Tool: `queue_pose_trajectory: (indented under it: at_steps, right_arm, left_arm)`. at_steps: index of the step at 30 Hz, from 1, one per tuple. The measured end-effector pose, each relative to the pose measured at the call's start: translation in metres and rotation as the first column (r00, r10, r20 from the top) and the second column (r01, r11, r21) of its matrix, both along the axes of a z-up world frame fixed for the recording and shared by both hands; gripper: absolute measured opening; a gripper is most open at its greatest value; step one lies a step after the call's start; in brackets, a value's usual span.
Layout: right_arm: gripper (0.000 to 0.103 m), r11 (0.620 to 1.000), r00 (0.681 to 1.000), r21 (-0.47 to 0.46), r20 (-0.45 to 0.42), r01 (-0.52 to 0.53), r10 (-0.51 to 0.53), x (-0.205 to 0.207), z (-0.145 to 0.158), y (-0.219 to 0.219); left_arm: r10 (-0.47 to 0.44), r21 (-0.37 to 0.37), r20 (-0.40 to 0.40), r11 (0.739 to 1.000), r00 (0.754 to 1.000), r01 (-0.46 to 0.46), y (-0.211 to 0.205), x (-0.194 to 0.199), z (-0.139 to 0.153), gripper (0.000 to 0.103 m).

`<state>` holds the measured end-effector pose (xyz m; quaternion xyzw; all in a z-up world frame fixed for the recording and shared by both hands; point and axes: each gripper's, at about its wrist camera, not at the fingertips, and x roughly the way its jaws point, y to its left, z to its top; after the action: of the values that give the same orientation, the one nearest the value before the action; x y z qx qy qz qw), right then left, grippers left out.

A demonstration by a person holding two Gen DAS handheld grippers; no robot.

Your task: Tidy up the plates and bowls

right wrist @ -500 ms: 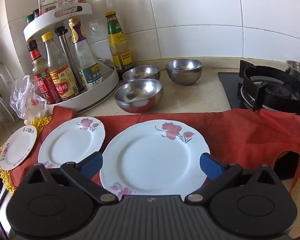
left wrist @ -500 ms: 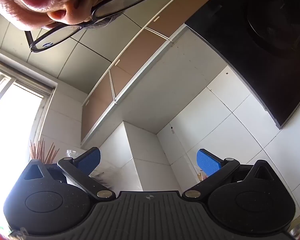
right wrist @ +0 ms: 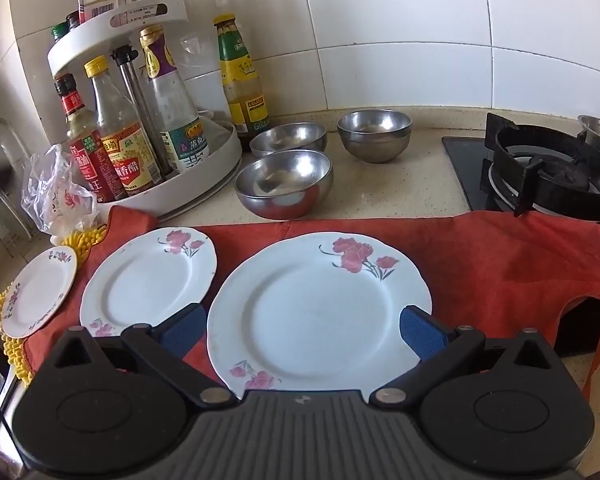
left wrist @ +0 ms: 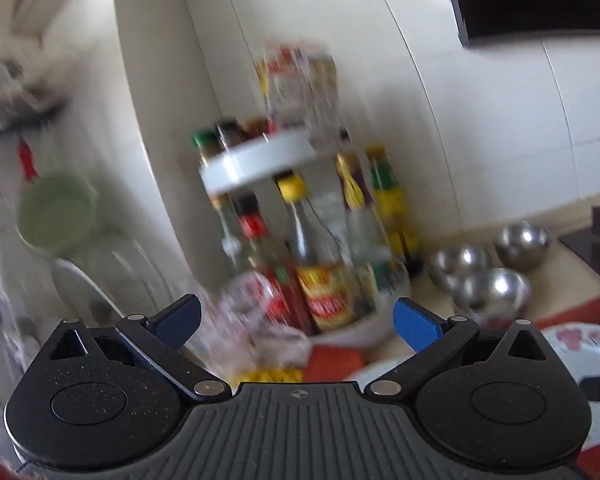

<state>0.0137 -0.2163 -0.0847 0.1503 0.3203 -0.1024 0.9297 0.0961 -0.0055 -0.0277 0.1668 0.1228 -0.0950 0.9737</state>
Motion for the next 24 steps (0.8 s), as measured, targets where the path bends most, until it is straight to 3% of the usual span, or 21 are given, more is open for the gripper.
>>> queue_pose_trajectory:
  at_steps: [4,7,15,24]
  right_arm:
    - [0.102,1.0,1.0,0.009,0.004,0.013,-0.013,-0.005,-0.001,-0.002]
    - [0.102,1.0,1.0,0.012,0.003,0.026,-0.026,-0.009,-0.002,-0.003]
    - [0.102,0.998,0.998,-0.002,0.016,0.062,-0.062,-0.019,0.002,-0.004]
    - [0.102,0.992,0.994,-0.063,0.026,0.106,-0.105,-0.025,0.021,0.008]
  left_arm:
    - [-0.017,-0.011,-0.215,1.0,0.976,0.015,-0.004,0.013,-0.028,0.103]
    - [-0.024,-0.018,-0.32,1.0,0.947,0.019,-0.005,0.014,-0.035,0.103]
    - [-0.031,-0.004,-0.47,0.999,0.882,0.033,-0.015,0.015,-0.038,0.103]
    - [-0.033,0.026,-0.525,0.998,0.85,0.055,-0.022,0.01,-0.045,0.103]
